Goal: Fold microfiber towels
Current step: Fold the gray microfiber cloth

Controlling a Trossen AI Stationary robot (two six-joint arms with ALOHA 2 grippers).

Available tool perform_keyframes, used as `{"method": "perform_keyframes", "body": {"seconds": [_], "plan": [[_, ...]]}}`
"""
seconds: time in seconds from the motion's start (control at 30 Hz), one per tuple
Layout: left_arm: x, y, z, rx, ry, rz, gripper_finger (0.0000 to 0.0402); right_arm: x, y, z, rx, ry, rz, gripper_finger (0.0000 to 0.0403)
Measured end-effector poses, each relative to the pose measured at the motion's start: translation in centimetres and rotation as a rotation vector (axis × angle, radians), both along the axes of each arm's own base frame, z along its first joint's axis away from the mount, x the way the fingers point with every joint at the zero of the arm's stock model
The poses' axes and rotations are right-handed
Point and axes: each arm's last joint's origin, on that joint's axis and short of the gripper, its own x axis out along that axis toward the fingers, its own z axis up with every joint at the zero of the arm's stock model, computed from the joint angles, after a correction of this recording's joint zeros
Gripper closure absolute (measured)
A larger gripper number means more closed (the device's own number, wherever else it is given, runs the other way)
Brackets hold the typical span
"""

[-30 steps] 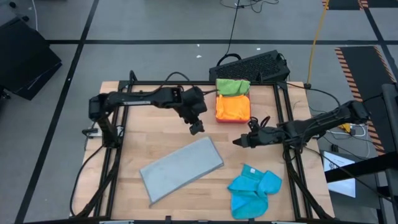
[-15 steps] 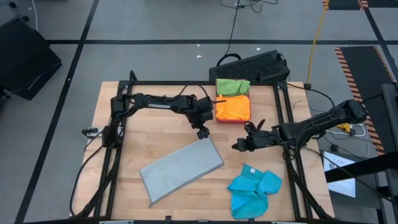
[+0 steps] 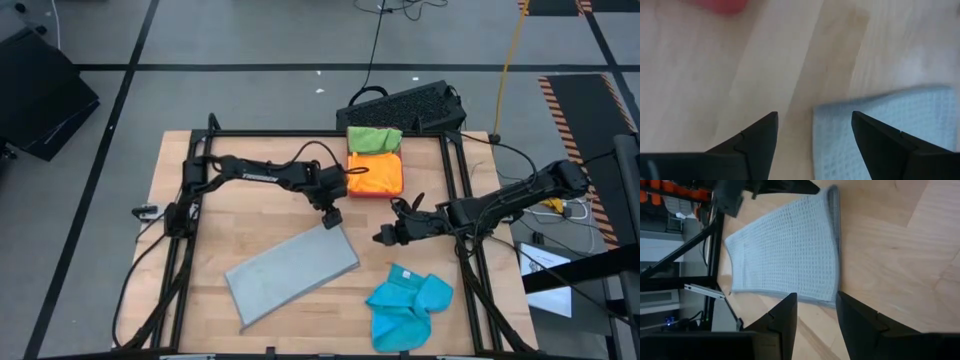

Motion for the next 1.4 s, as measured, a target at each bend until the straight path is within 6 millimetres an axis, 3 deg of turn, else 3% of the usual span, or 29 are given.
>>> {"method": "perform_keyframes", "body": {"seconds": [0.5,0.8,1.03,1.27,1.4], "plan": [[0.3,-1.0,-2.1,-0.071,0.059,-0.029,0.0185,0.2,0.1,0.3,-0.006,-0.035,0.014,0.0273],[0.7,-3.5,-2.7,0.009,0.054,-0.151,0.0279,0.1,0.0,0.2,-0.021,-0.028,0.024,0.0273],[1.0,-3.8,-3.5,0.068,0.062,-0.142,0.0388,0.2,0.0,0.2,-0.035,-0.03,0.03,0.0273],[0.8,-3.3,-1.2,0.107,0.009,-0.1,0.0395,0.4,-0.3,-0.1,-0.085,-0.035,-0.101,0.0272],[0.6,-3.2,0.3,0.123,-0.023,-0.102,0.0396,0.8,-0.2,-1.3,-0.087,0.016,-0.139,0.0252]]}}
